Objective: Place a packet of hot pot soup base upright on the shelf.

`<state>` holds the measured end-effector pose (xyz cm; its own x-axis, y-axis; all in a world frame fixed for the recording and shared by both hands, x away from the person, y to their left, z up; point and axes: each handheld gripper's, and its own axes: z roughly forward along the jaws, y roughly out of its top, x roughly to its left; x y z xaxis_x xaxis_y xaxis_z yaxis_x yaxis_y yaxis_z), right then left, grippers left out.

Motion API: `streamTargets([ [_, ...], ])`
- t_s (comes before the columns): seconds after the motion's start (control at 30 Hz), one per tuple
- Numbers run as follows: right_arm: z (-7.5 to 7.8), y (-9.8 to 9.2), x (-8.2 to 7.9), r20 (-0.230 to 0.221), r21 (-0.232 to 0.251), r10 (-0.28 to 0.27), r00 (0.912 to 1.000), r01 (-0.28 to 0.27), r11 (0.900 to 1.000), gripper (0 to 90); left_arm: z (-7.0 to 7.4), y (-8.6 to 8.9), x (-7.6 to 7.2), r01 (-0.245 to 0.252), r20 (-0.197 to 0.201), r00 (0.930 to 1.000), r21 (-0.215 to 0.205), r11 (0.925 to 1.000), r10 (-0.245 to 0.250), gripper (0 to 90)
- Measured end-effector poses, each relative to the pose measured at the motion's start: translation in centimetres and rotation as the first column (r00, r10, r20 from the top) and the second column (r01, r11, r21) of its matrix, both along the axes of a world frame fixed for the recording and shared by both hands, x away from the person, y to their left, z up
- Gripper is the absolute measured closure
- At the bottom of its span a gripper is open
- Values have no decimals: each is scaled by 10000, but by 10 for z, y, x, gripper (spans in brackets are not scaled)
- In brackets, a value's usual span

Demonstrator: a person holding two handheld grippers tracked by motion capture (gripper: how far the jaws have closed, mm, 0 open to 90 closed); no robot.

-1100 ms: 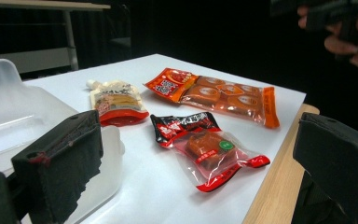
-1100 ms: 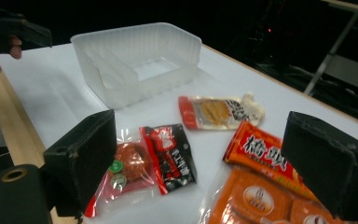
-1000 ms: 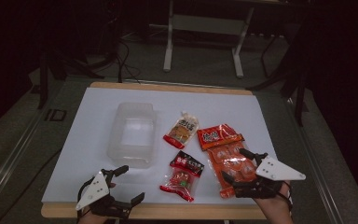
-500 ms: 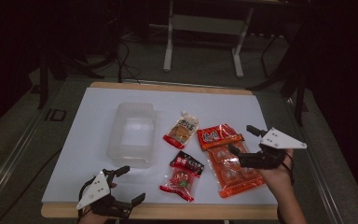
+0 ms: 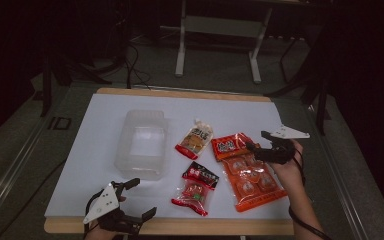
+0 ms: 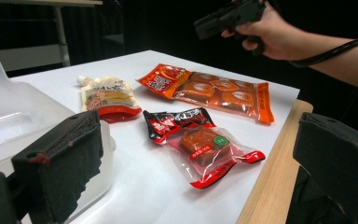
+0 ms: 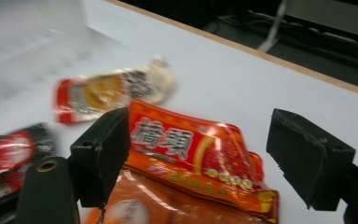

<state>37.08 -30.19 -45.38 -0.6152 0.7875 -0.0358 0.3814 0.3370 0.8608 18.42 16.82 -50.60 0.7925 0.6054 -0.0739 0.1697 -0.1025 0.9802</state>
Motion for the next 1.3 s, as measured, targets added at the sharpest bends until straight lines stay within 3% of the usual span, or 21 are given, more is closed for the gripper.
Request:
streamTargets([
  [0.17,-19,-5,23,-630,-166,-443,9970,433,9989,252,0,2,0,-66,-63,10000,-78,9999,66,20],
  [0.23,-28,-5,32,-796,-696,-665,9946,610,9957,275,0,2,0,-68,-54,10000,-50,10000,68,20],
  [0.33,-38,-6,40,-1028,-971,-738,9920,638,9932,279,0,2,-1,-61,-27,10000,21,10000,61,20],
  [0.53,-54,-15,54,-1598,-1009,-1028,9818,873,9911,293,-1,3,-1,-60,-124,9999,25,10000,60,20],
  [0.7,-64,-15,63,-1893,-1437,-1292,9734,1027,9843,296,-3,1,0,-4,-188,9998,158,9999,7,20],
  [0.8,-73,-16,67,-2274,-1529,-1484,9624,1153,9815,234,-4,1,0,23,-223,9997,246,9997,-17,20],
  [0.9,-78,-19,68,-2742,-1227,-1269,9533,962,9878,173,-4,1,1,48,-243,9997,278,9996,-41,20],
  [1.03,-79,-14,65,-2605,-1401,-1120,9590,773,9871,175,-4,1,2,47,-259,9997,295,9996,-39,20],
  [1.2,-77,-6,59,-2715,-1772,-1146,9556,674,9819,273,-6,-3,1,107,-304,9995,414,9991,-94,20],
  [1.3,-75,-2,56,-2723,-1825,-945,9576,450,9822,415,-6,-4,1,154,-297,9995,451,9989,-140,20],
])
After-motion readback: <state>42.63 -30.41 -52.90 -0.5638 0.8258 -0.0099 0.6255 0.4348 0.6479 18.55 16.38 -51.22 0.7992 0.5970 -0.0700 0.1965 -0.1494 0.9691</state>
